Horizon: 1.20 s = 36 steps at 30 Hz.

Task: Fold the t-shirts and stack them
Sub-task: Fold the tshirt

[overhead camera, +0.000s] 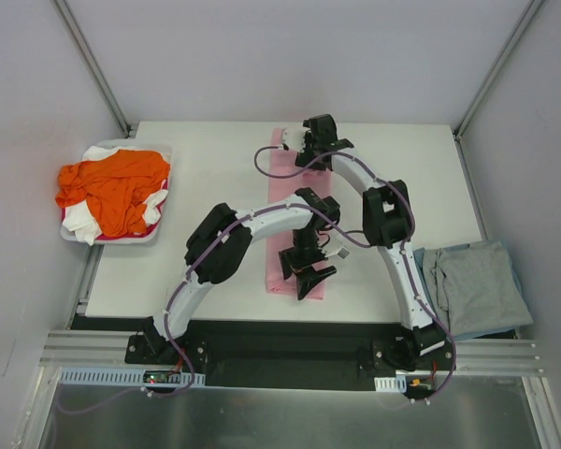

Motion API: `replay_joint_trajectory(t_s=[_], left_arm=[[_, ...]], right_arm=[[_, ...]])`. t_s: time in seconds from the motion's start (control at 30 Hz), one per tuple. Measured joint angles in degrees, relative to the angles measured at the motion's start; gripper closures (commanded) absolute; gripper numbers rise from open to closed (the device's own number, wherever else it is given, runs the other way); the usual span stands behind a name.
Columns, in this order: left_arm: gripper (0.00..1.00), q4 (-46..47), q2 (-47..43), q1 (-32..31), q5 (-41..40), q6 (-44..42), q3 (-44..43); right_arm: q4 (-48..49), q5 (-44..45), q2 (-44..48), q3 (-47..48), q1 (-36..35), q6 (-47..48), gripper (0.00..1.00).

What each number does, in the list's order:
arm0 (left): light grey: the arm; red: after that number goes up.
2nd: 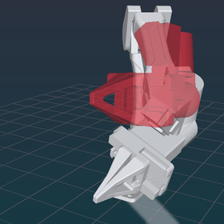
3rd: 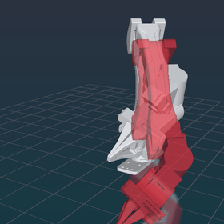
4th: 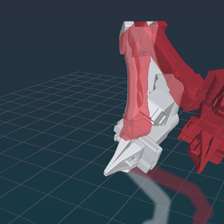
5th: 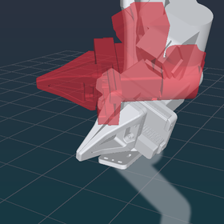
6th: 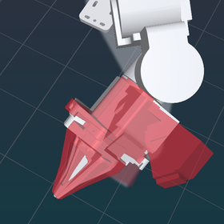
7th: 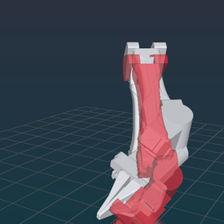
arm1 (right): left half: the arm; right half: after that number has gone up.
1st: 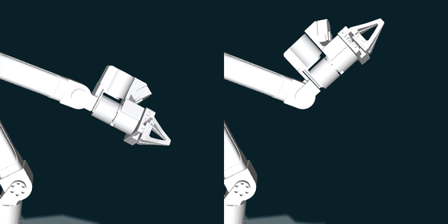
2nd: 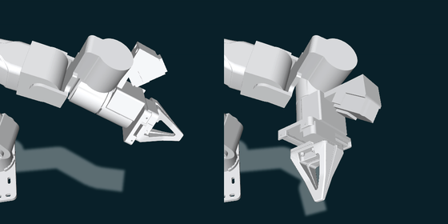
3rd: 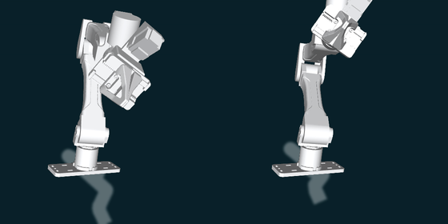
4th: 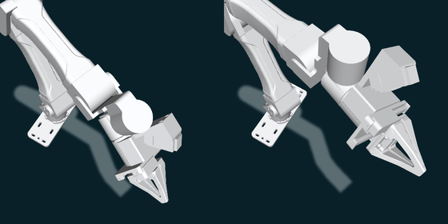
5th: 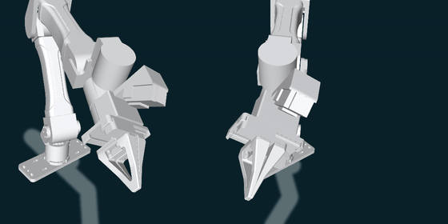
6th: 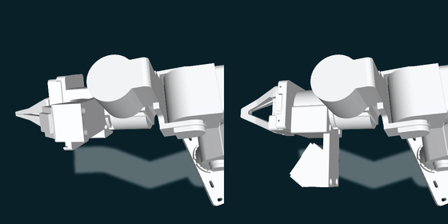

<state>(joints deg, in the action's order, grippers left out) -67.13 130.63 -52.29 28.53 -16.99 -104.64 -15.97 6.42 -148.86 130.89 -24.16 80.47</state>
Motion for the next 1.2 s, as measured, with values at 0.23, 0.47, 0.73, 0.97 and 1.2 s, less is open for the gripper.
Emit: replay_joint_trajectory(t_s=[0.23,0.47,0.73,0.97,1.2], left_arm=[[0.01,5.75,-2.45,-0.61,-4.37,-0.11,0.57],[0.01,8.92,-6.38,-0.68,-7.28,-0.11,2.54],[0.01,10.95,-13.29,-2.54,-12.48,-0.09,7.37],[0.00,15.52,-22.73,-3.08,-20.83,-1.88,12.39],[0.01,22.51,-28.44,5.86,-24.59,-3.61,14.80]], right_arm=[[4.04,0.46,3.19,-6.21,0.07,-1.90,0.04],[4.55,0.48,7.67,-12.96,0.13,-3.82,0.04],[3.65,2.64,11.43,-15.52,0.13,-5.14,0.04],[2.56,7.26,16.63,-16.00,0.35,-5.53,0.04],[-0.37,10.21,38.32,-37.22,1.53,-5.75,0.04]])
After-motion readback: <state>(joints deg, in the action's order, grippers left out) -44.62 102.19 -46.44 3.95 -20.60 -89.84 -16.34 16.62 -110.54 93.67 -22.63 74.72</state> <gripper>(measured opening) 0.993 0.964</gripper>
